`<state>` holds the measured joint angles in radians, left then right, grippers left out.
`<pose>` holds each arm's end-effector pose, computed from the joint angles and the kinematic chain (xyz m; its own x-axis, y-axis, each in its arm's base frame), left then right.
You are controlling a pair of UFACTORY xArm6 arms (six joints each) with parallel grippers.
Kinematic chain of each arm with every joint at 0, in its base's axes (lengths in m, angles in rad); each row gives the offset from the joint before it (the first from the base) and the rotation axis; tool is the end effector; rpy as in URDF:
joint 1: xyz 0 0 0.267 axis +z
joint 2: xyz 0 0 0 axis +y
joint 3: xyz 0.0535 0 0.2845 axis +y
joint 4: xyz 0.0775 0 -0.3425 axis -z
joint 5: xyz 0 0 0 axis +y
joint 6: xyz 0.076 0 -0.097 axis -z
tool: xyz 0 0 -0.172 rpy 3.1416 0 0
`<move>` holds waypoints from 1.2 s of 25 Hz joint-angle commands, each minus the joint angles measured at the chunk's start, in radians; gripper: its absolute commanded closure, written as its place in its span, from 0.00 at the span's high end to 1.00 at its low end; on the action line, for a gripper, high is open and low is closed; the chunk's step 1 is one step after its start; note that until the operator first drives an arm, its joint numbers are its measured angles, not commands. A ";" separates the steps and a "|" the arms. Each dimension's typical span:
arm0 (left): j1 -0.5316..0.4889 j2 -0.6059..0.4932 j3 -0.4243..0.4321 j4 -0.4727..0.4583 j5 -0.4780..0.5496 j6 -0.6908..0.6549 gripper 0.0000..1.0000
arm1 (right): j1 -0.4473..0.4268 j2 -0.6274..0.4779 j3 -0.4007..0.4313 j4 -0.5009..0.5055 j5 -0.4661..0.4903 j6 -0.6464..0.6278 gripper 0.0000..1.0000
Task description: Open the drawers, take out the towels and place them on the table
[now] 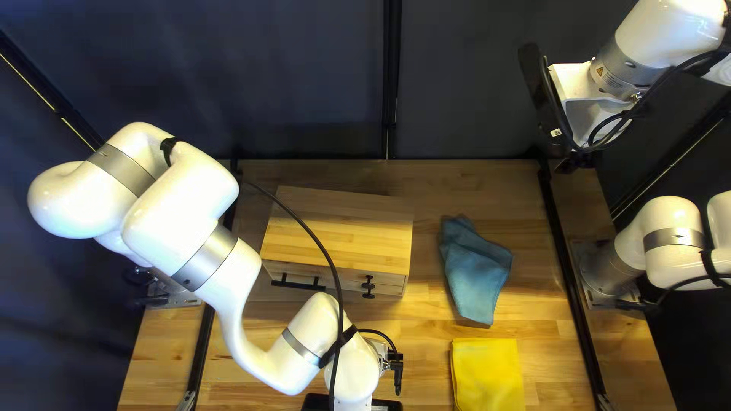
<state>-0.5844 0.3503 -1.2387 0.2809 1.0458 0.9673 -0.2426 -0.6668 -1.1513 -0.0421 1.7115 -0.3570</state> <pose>0.4470 -0.2310 0.0883 -0.1384 -0.9515 -0.2747 -0.9902 0.1384 0.0195 0.2722 -0.0794 0.4235 0.9904 0.1089 0.0855 0.1025 -0.9919 0.0755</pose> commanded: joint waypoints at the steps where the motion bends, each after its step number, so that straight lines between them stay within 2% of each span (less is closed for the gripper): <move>1: 0.014 0.012 0.015 0.028 -0.017 0.015 1.00 | 0.000 0.000 0.000 0.000 0.000 0.000 1.00; 14: 0.053 0.074 0.009 0.120 -0.044 0.099 1.00 | 0.000 0.000 0.000 0.000 0.000 0.000 1.00; 19: 0.077 0.070 0.050 0.167 -0.082 0.091 1.00 | 0.000 0.000 0.000 0.000 0.000 0.000 1.00; 30: 0.097 0.064 0.081 0.233 -0.092 0.059 1.00 | 0.000 0.000 0.000 0.000 0.000 0.000 1.00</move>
<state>-0.4937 0.4141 -1.1637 0.5023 0.9605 1.0281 -0.2426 -0.6668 -1.1513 -0.0421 1.7115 -0.3570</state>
